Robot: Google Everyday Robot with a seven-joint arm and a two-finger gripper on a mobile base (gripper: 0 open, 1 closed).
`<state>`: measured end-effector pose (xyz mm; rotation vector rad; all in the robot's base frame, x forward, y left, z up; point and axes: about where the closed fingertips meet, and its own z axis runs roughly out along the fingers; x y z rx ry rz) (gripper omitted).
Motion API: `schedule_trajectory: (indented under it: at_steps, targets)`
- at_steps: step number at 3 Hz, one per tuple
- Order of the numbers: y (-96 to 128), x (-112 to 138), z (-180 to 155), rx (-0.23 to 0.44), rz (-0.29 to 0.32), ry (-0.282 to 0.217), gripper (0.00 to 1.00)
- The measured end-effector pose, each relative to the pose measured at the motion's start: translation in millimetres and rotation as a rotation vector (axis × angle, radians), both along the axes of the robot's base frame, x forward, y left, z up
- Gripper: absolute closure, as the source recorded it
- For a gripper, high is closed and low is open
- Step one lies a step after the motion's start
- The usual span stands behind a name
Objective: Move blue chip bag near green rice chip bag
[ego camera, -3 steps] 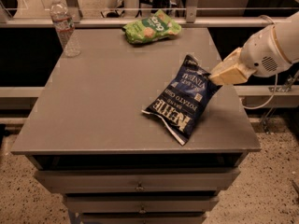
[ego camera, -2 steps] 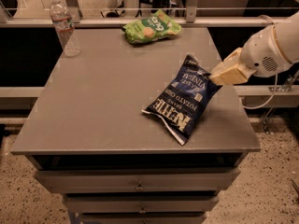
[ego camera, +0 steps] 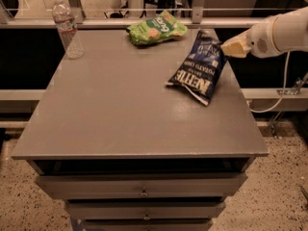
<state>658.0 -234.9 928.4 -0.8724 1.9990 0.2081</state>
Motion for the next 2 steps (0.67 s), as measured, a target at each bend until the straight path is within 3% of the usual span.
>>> schedule_trajectory:
  at_steps: [1,2]
  targets:
    - [-30.4,70.0,11.5,0.112,-0.191,-0.083,1.0]
    - [-39.1,137.7,14.6,0.23,-0.363,-0.12,1.0]
